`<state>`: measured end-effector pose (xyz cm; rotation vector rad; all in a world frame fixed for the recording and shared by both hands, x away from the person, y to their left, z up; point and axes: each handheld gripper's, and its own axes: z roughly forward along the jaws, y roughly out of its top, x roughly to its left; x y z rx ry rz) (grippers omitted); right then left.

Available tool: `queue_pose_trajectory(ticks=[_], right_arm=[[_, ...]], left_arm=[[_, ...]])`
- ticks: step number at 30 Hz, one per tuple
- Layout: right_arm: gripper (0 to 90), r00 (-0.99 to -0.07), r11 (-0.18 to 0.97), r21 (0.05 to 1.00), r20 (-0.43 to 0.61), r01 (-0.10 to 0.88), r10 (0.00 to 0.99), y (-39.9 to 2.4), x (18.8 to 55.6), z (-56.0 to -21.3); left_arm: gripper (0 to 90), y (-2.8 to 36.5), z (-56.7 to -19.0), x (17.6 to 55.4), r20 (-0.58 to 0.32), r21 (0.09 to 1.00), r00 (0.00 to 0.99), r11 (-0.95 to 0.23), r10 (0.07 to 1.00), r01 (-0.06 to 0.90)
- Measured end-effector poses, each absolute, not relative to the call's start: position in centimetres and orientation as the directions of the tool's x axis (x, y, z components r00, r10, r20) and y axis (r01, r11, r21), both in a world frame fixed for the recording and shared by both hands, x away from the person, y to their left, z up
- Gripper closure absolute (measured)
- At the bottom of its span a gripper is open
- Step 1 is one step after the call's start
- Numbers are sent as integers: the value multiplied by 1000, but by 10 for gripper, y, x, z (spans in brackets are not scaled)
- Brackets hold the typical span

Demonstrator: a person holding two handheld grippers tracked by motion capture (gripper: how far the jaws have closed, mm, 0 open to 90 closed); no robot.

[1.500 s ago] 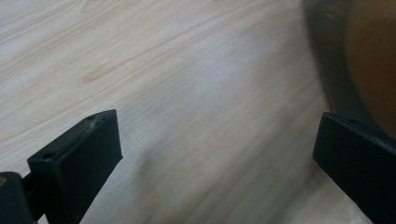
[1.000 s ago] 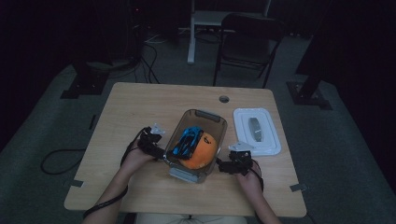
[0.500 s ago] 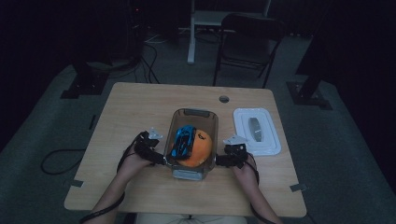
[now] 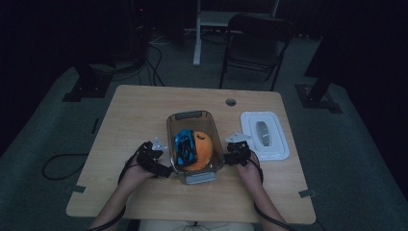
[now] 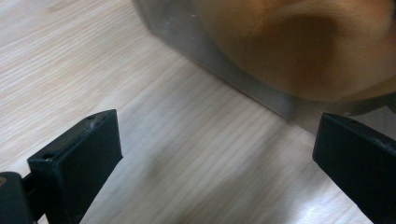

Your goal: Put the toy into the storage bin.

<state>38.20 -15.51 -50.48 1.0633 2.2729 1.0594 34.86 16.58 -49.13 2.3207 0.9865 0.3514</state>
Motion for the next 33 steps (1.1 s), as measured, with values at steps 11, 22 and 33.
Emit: queue_pose_trajectory(ticks=[11,22,33], right_arm=[[129,-478,255,826,20,503,878,-204,377,-480],[115,-351,187,797,34,574,936,-246,381,-479],[250,-230,143,776,3,614,973,-272,404,-481]], left_arm=[[17,142,-495,344,-15,625,737,-569,676,534],[17,136,-497,343,-30,635,746,-563,665,528],[17,124,-496,341,-38,654,763,-561,646,508]])
